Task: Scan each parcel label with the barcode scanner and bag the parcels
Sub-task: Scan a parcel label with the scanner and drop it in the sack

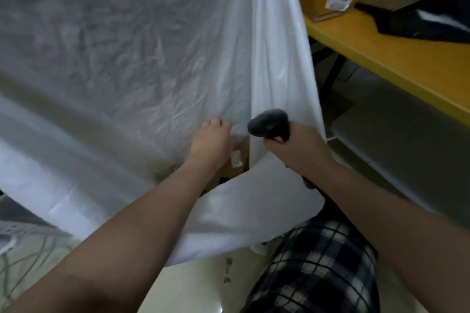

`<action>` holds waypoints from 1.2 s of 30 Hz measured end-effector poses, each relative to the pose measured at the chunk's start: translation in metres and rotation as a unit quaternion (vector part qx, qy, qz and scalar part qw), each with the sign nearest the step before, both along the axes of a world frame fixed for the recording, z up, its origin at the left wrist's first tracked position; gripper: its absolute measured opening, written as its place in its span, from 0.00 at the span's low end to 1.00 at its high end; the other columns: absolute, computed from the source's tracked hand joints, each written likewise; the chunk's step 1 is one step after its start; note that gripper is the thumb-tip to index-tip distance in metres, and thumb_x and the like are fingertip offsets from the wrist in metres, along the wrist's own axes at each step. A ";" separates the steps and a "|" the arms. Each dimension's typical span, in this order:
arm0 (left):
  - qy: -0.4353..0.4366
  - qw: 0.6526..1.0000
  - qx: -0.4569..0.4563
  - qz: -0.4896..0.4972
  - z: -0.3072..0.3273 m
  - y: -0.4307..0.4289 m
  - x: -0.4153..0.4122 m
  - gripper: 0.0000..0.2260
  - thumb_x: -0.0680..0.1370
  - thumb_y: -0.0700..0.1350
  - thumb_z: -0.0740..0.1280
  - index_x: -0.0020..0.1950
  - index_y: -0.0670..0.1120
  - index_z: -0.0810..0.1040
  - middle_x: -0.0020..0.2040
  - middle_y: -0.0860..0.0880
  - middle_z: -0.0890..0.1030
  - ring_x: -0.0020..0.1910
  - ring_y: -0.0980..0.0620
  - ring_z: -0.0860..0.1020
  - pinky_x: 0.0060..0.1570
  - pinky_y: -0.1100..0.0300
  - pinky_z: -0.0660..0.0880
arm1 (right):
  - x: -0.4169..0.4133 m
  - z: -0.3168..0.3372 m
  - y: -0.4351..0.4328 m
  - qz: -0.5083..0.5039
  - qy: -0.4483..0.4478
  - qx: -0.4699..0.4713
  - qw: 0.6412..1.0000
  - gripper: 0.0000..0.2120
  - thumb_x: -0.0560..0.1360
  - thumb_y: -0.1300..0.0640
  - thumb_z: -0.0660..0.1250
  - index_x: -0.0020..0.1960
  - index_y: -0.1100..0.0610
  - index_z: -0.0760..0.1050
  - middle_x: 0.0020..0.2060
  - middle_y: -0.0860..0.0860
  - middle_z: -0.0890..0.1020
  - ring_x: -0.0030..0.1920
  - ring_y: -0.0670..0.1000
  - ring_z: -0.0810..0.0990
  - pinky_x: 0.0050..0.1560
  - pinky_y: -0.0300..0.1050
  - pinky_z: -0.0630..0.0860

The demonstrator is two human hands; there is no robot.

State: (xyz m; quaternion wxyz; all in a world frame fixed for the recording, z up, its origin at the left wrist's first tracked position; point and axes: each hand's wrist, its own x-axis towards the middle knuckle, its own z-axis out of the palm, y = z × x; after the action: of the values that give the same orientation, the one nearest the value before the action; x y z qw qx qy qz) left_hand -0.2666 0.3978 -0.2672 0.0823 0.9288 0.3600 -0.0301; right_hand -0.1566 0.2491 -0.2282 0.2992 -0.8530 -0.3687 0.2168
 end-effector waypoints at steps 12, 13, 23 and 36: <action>-0.190 0.941 0.099 -0.262 0.147 -0.172 0.122 0.19 0.81 0.51 0.60 0.71 0.47 0.68 0.63 0.44 0.71 0.61 0.43 0.70 0.56 0.51 0.70 | 0.063 0.118 -0.207 -0.280 -0.092 0.204 0.934 0.09 0.72 0.50 0.71 0.38 0.51 0.73 0.31 0.49 0.79 0.37 0.55 0.81 0.40 0.51 0.77; -0.194 0.935 0.093 -0.281 0.152 -0.188 0.131 0.20 0.81 0.51 0.60 0.71 0.47 0.67 0.63 0.44 0.71 0.62 0.43 0.70 0.56 0.51 0.70 | 0.068 0.124 -0.224 -0.301 -0.101 0.211 0.924 0.09 0.71 0.50 0.71 0.38 0.52 0.73 0.31 0.50 0.79 0.37 0.55 0.81 0.40 0.51 0.78; -0.234 0.895 0.084 -0.371 0.192 -0.289 0.235 0.22 0.80 0.52 0.62 0.72 0.47 0.66 0.66 0.44 0.69 0.63 0.43 0.68 0.60 0.50 0.70 | 0.117 0.153 -0.339 -0.437 -0.086 0.303 0.843 0.08 0.71 0.52 0.71 0.40 0.54 0.75 0.29 0.53 0.79 0.30 0.56 0.80 0.39 0.58 0.80; -0.268 0.931 0.093 -0.229 0.309 -0.279 0.391 0.36 0.75 0.68 0.60 0.75 0.48 0.58 0.74 0.36 0.57 0.68 0.35 0.63 0.64 0.44 0.65 | 0.219 0.241 -0.319 -0.403 -0.096 0.342 0.844 0.16 0.62 0.39 0.68 0.43 0.49 0.76 0.33 0.53 0.82 0.39 0.58 0.83 0.45 0.61 0.81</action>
State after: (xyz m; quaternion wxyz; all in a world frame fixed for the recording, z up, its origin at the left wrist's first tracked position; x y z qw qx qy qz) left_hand 0.1247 0.1189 0.0422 0.0798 0.9630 0.1032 0.2359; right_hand 0.0620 -0.0698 0.0132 0.5960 -0.7865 -0.0704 -0.1454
